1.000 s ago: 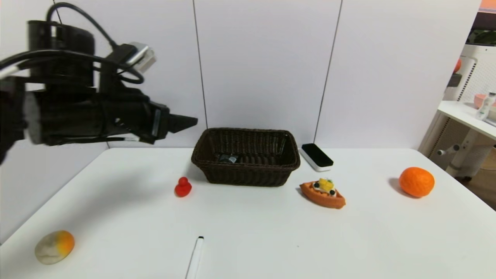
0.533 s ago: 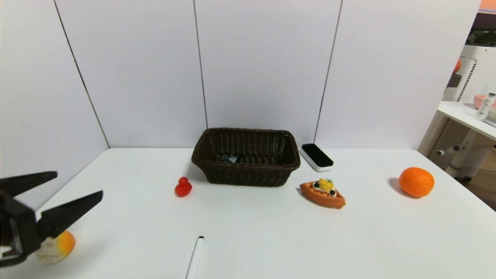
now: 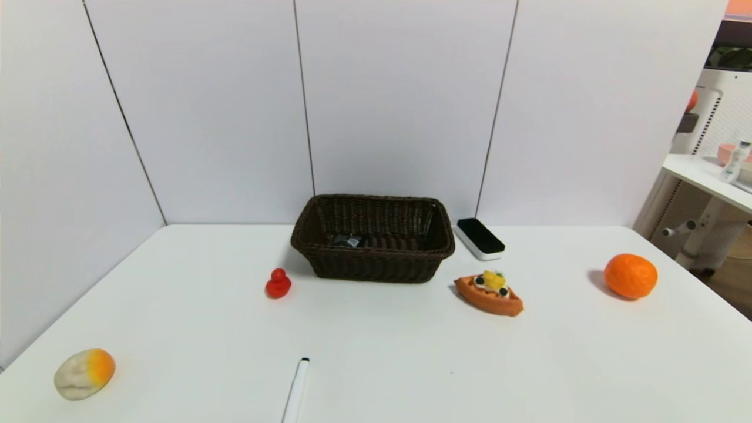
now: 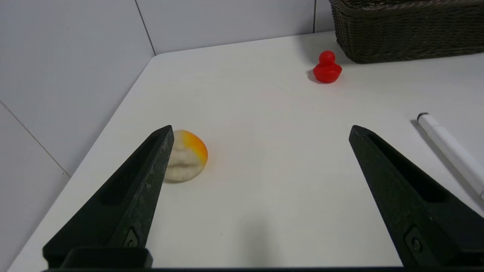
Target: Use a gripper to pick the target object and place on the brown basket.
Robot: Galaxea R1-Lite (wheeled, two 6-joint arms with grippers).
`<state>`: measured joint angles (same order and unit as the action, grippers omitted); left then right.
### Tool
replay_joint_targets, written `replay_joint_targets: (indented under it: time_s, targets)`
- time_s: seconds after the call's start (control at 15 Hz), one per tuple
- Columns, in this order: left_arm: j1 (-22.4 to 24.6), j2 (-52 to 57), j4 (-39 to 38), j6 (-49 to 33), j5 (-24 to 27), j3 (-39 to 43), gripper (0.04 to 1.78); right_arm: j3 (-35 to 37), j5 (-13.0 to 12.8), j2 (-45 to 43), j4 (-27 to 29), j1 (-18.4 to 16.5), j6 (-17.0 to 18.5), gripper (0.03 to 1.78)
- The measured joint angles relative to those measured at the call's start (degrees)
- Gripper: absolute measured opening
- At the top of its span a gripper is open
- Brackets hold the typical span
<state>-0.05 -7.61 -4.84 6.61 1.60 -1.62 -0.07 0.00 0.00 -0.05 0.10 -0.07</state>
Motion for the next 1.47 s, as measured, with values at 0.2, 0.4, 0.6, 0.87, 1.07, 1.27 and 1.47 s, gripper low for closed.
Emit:
replay_joint_targets:
  time_s: [0.2, 0.4, 0.6, 0.87, 1.07, 1.27, 1.47]
  targets:
    - [0.3, 5.5, 5.0, 2.3, 1.7, 1.4, 1.69, 0.0, 0.0, 0.0, 0.0, 0.0, 0.0, 1.70]
    - [0.4, 7.2, 5.2, 1.0, 1.6, 1.6, 1.69, 0.0, 0.0, 0.0, 0.0, 0.0, 0.0, 1.70]
    - [0.4, 7.6, 5.1, -5.5, -0.9, 1.6, 1.69, 0.0, 0.0, 0.0, 0.0, 0.0, 0.0, 1.70]
    - [0.4, 7.7, 5.0, -6.7, -1.7, 1.6, 1.69, 0.0, 0.0, 0.0, 0.0, 0.0, 0.0, 1.70]
    - [0.4, 7.7, 5.0, -6.7, -1.7, 1.6, 1.69, 0.0, 0.0, 0.0, 0.0, 0.0, 0.0, 1.70]
    - [0.4, 7.7, 5.0, -6.7, -1.7, 1.6, 1.69, 0.0, 0.0, 0.0, 0.1, 0.0, 0.0, 1.70]
    - [0.4, 7.7, 5.0, -6.7, -1.7, 1.6, 1.69, 0.0, 0.2, 0.0, -0.1, 0.0, -0.8, 1.70]
